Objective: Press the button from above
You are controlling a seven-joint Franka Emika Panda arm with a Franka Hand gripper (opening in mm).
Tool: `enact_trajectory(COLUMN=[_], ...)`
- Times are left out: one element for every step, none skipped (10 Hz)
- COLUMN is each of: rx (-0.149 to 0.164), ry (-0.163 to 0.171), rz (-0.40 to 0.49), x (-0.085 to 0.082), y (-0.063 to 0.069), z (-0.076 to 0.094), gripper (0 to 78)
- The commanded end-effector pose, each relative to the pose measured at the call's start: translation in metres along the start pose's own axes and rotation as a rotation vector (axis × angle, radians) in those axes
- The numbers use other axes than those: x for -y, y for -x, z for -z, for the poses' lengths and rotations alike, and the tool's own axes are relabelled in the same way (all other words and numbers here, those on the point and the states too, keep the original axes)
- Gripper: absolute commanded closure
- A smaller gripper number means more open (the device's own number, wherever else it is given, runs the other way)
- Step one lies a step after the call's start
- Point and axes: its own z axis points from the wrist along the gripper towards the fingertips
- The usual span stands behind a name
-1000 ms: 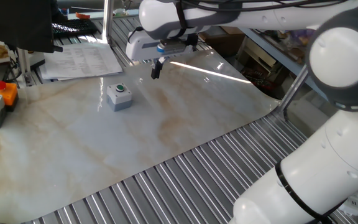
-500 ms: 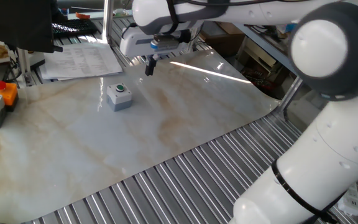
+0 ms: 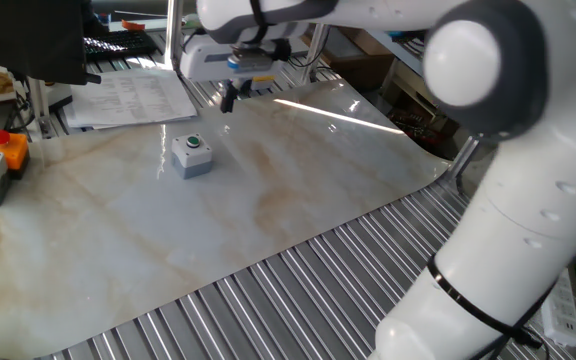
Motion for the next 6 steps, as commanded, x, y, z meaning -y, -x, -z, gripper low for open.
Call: enact_trajectory(rx=[0.002,0.001,-0.004,-0.004,-0.001,0.000], ry=[0.024,0.024,0.025,0.026,0.029,0.034], rz=[0.008,0.007,0.006,0.006,0.005,0.004], x=[-0.004,-0.006,-0.007,-0.007,-0.009,-0.010], y=[0.030,0.035,0.041,0.044,0.046,0.047], z=[-0.022,-0.026,-0.029,-0.034,-0.039,-0.044], gripper=[77.6,77.6,77.6,77.6,77.6,77.6])
